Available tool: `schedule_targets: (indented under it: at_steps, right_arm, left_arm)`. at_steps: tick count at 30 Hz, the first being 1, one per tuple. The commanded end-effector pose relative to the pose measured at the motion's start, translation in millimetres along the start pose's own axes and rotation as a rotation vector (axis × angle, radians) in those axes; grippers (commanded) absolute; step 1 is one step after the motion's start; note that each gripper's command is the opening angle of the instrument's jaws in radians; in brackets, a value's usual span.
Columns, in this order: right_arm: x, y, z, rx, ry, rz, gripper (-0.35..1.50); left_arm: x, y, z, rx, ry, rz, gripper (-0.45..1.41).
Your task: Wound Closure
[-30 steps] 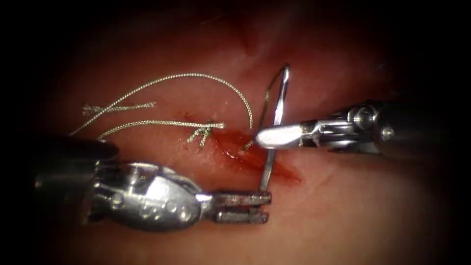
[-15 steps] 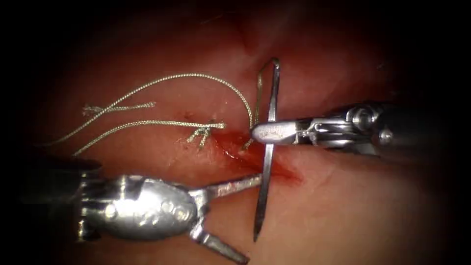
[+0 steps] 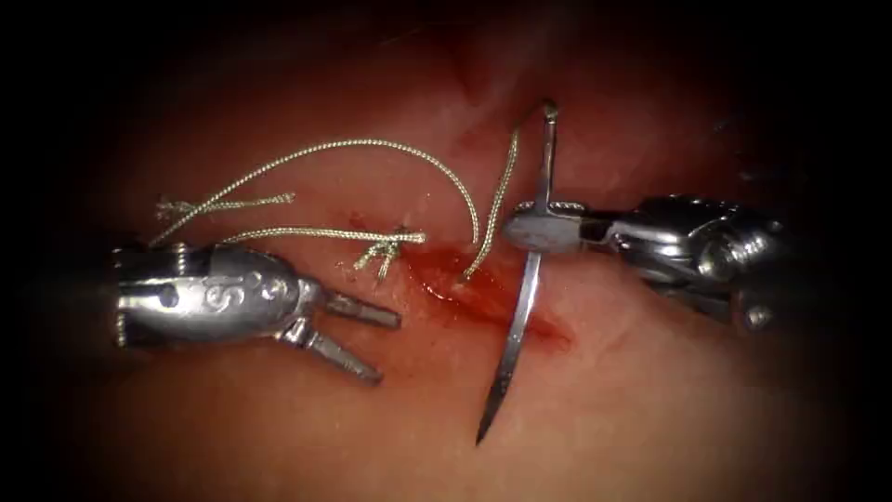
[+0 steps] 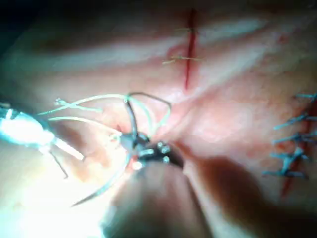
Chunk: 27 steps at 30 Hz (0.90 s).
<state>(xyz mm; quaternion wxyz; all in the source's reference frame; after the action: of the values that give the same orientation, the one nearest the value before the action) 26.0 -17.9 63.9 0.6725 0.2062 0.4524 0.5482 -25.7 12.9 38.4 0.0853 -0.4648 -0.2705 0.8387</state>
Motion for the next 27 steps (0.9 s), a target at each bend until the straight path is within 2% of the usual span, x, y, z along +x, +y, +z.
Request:
schedule_targets:
  at_steps: [1,8,16,22,27]
  right_arm:
    - [-0.6,-0.5,1.8,-0.034,0.026,-0.115,-0.35]
    - [0.1,-0.6,2.6,-0.060,0.072,-0.339,-0.35]
    - [1.0,0.1,1.7,-0.088,0.100,-0.380,-0.35]
    - [1.2,0.9,1.7,-0.108,0.111,-0.411,-0.35]
    - [1.5,1.5,2.1,-0.148,0.143,-0.456,-0.35]
  left_arm:
    - [-0.9,-1.1,1.6,0.005,-0.014,-0.014,0.12]
    - [-1.8,-3.4,3.4,0.017,-0.027,-0.017,0.09]
    - [-0.9,-6.8,6.2,0.027,-0.053,-0.023,0.02]
    - [-2.6,-8.2,8.8,-0.018,-0.079,-0.026,0.02]
    - [-3.6,-9.0,8.3,-0.038,-0.086,-0.031,0.02]
